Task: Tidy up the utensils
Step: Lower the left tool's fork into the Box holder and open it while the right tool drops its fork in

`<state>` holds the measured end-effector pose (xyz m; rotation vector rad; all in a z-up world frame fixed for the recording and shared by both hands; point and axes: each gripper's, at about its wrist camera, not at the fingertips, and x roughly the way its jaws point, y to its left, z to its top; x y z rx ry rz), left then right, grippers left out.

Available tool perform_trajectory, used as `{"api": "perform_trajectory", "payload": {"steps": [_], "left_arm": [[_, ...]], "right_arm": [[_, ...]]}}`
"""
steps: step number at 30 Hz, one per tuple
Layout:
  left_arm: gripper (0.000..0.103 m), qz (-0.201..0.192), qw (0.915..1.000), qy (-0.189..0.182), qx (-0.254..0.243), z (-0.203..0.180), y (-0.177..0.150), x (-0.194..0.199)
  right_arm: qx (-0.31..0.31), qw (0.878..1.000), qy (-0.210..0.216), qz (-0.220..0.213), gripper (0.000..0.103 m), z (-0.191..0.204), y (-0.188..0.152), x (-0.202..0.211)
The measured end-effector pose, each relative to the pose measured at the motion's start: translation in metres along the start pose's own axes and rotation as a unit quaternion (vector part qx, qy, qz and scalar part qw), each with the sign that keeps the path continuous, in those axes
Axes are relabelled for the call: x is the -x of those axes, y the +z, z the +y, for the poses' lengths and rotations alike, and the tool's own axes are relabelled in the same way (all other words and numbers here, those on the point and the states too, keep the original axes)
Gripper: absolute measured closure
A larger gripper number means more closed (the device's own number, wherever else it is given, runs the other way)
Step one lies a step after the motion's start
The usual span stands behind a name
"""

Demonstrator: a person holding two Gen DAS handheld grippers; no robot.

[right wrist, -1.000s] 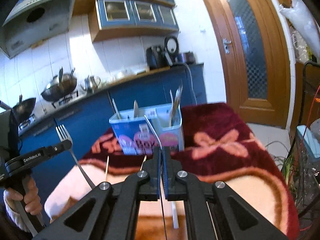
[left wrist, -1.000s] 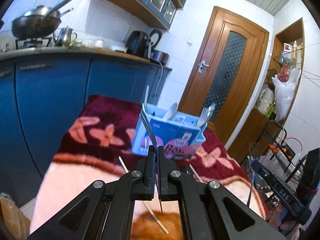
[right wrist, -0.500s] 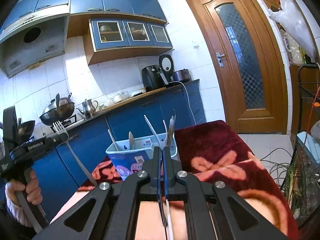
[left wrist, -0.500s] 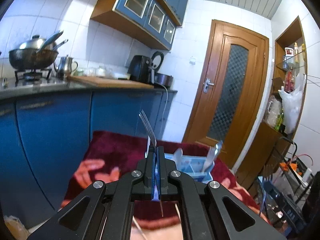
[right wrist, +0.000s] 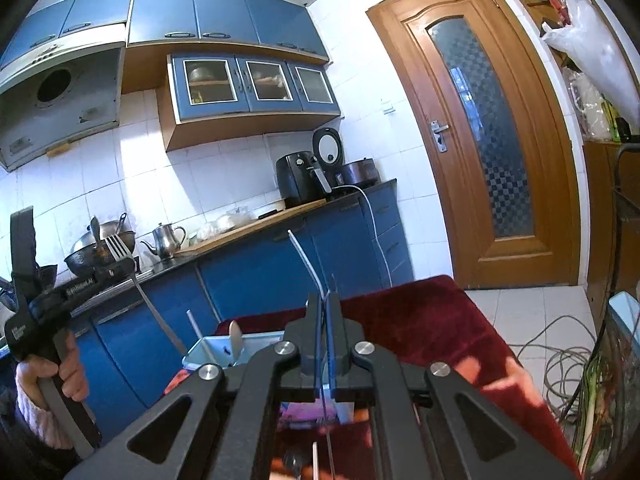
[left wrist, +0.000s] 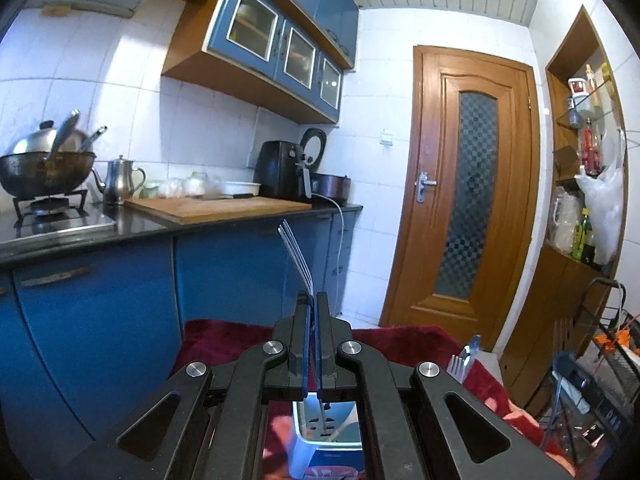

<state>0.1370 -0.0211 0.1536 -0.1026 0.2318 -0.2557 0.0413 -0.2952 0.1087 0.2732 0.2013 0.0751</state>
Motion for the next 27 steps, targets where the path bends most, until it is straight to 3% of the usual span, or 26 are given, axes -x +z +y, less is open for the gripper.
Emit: {"api": "perform_trajectory", "payload": {"steps": [12, 19, 27], "left_arm": [[0.102, 0.053, 0.9985, -0.008, -0.01, 0.005, -0.036, -0.037], [0.102, 0.067, 0.9976, -0.016, -0.006, 0.007, -0.048, -0.046], [0.102, 0.085, 0.9961, -0.023, -0.001, 0.007, -0.06, -0.057]], "right_arm": [[-0.01, 1.0, 0.01, -0.023, 0.1, 0.017, 0.018, -0.059], [0.034, 0.997, 0.009, -0.065, 0.1, 0.042, 0.022, -0.083], [0.028, 0.998, -0.001, -0.061, 0.1, 0.039, 0.014, -0.116]]}}
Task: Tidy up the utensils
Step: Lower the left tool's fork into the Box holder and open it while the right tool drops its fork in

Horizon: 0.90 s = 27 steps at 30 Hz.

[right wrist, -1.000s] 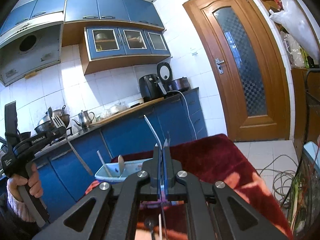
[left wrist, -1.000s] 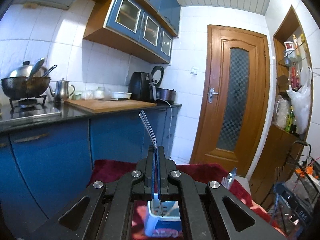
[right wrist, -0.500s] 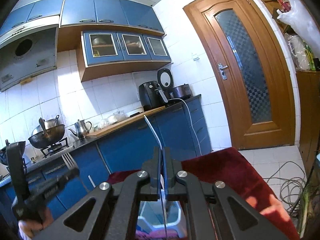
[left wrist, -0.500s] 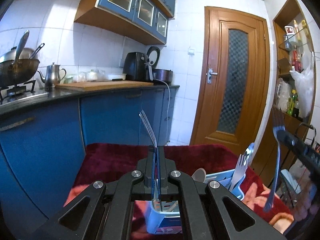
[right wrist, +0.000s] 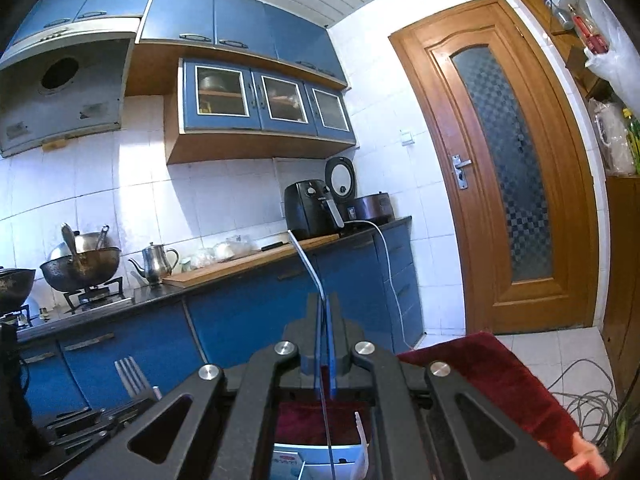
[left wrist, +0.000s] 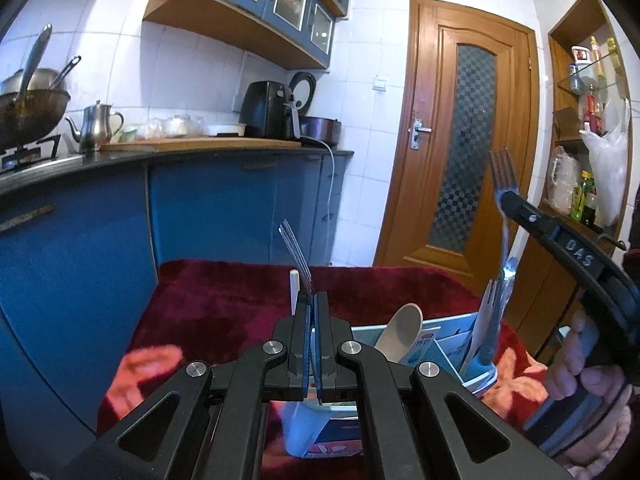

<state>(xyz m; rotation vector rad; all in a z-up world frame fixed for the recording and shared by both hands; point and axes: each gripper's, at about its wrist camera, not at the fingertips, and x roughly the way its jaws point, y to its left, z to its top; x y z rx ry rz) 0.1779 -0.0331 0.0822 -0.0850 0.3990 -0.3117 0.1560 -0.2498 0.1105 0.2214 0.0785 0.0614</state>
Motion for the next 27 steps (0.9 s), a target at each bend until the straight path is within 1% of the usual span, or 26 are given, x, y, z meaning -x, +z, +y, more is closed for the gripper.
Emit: {"api": "perform_trajectory", "payload": {"steps": [7, 10, 16, 18, 19, 20, 21, 23, 27], "left_arm": [[0.102, 0.019, 0.9996, -0.014, 0.011, 0.001, -0.008, -0.01], [0.102, 0.027, 0.9994, -0.016, 0.012, 0.001, -0.01, -0.012], [0.1, 0.035, 0.999, -0.021, 0.016, -0.001, -0.011, -0.013], [0.097, 0.041, 0.9988, -0.019, 0.016, -0.001, -0.011, -0.012], [0.092, 0.042, 0.9988, -0.019, 0.017, -0.001, -0.011, -0.011], [0.089, 0.044, 0.9987, -0.019, 0.019, -0.001, -0.01, -0.01], [0.088, 0.045, 0.9986, -0.02, 0.019, 0.0, -0.01, -0.008], [0.087, 0.045, 0.9986, -0.019, 0.018, -0.001, -0.009, -0.003], [0.086, 0.044, 0.9987, -0.017, 0.018, -0.001, -0.008, 0.008]], "right_arm": [[0.032, 0.999, 0.005, 0.023, 0.099, 0.006, -0.019, -0.008], [0.046, 0.998, 0.006, 0.044, 0.099, 0.01, -0.025, -0.011], [0.042, 0.995, 0.012, 0.084, 0.099, 0.009, -0.03, -0.016], [0.034, 0.995, 0.016, 0.091, 0.098, 0.007, -0.03, -0.016], [0.031, 0.995, 0.017, 0.094, 0.098, 0.006, -0.03, -0.016], [0.028, 0.995, 0.018, 0.094, 0.093, 0.006, -0.03, -0.014], [0.024, 0.995, 0.022, 0.095, 0.087, 0.005, -0.028, -0.012], [0.021, 0.995, 0.027, 0.092, 0.081, 0.006, -0.025, -0.007], [0.023, 0.996, 0.031, 0.08, 0.08, 0.01, -0.015, 0.007]]}}
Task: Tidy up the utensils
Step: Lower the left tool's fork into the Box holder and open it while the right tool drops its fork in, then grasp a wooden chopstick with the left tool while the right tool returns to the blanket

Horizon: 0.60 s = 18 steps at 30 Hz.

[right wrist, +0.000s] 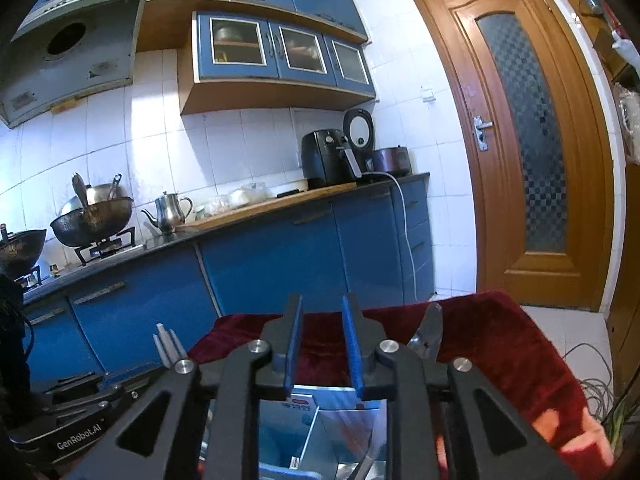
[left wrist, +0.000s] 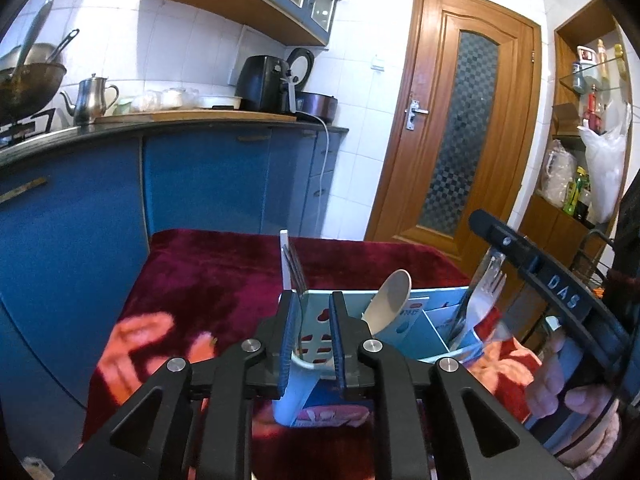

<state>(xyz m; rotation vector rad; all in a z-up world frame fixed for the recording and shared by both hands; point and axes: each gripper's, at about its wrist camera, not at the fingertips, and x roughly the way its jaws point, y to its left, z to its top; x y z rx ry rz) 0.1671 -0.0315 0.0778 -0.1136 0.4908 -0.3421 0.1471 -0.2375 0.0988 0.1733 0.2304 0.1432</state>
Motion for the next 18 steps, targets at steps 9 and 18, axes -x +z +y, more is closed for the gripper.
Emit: {"api": "perform_trajectory", "payload": {"steps": [9, 18], "left_arm": [[0.086, -0.006, 1.0, 0.002, -0.005, -0.005, -0.001, 0.035], [0.086, 0.018, 0.9998, 0.01, -0.009, -0.008, -0.014, 0.065]], "right_arm": [[-0.003, 1.0, 0.009, -0.012, 0.075, 0.007, 0.014, 0.042], [-0.024, 1.0, -0.006, 0.016, 0.075, 0.003, 0.006, 0.087]]}}
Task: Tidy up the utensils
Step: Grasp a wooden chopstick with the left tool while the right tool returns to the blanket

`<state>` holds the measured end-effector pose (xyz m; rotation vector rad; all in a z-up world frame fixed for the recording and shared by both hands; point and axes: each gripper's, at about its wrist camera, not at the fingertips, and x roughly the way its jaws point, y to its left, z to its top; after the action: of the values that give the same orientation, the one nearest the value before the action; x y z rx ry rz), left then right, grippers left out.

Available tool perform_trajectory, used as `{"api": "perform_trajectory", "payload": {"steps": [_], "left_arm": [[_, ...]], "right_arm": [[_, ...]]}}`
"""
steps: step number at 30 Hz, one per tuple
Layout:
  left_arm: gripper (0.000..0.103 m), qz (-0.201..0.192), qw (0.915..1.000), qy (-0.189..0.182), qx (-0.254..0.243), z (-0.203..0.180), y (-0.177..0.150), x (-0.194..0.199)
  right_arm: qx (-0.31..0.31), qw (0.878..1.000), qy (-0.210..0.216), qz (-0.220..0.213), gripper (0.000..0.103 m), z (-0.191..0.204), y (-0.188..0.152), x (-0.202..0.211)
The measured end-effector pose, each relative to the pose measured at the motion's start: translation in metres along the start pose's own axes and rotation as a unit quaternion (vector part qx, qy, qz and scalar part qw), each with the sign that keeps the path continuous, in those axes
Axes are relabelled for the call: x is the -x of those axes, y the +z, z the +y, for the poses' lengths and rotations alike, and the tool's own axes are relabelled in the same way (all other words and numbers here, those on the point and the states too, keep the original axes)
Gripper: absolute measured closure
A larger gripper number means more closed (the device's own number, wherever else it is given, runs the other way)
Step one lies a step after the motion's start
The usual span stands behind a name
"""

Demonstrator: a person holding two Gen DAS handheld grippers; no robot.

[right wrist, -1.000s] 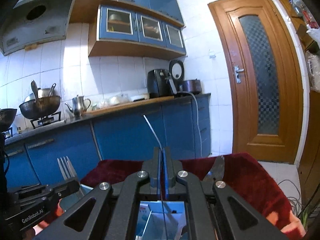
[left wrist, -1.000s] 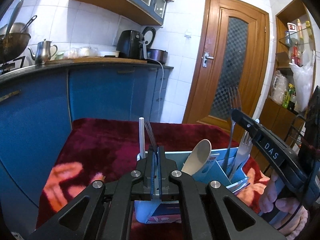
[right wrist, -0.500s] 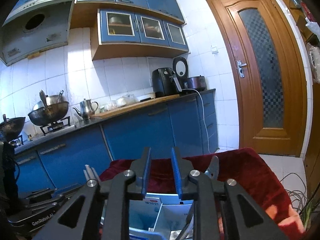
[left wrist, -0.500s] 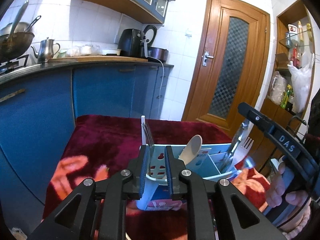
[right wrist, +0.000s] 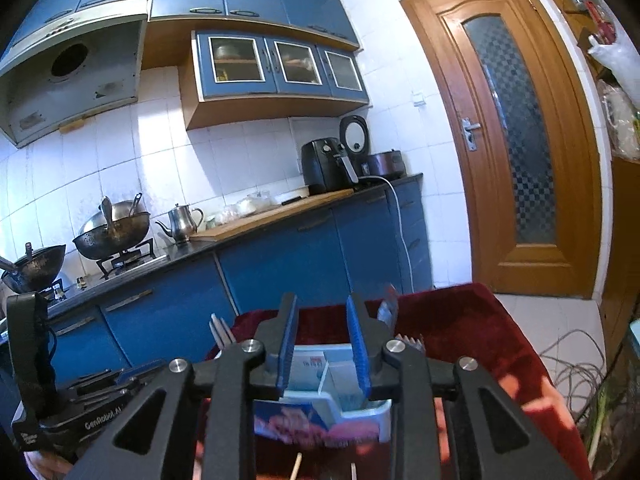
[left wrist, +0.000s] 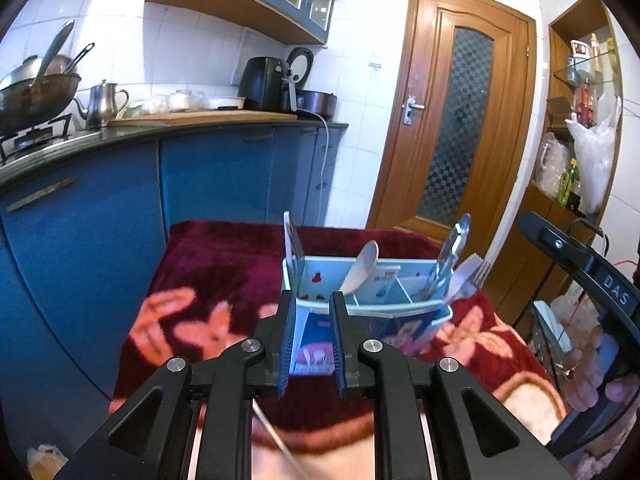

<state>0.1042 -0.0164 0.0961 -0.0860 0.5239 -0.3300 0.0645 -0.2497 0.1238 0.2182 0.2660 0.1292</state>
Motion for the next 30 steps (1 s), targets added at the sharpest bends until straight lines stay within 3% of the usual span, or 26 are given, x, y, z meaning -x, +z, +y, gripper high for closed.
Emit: {"api": "perform_trajectory", "payload": {"steps": [10, 15, 30], "left_arm": [[0.086, 0.036, 0.999, 0.016, 0.019, 0.009, -0.022, 0.012], [0.086, 0.062, 0.9975, 0.021, 0.028, 0.014, -0.036, 0.006], [0.086, 0.153, 0.987, 0.03, 0.04, 0.016, -0.076, -0.03]], "right_arm": [[-0.007, 0.997, -0.053, 0.052, 0.074, -0.012, -0.033, 0.025], [-0.02, 0.995, -0.057, 0.079, 0.068, -0.019, -0.049, 0.03], [-0.049, 0.983, -0.059, 0.165, 0.066, -0.039, -0.1, 0.02]]}}
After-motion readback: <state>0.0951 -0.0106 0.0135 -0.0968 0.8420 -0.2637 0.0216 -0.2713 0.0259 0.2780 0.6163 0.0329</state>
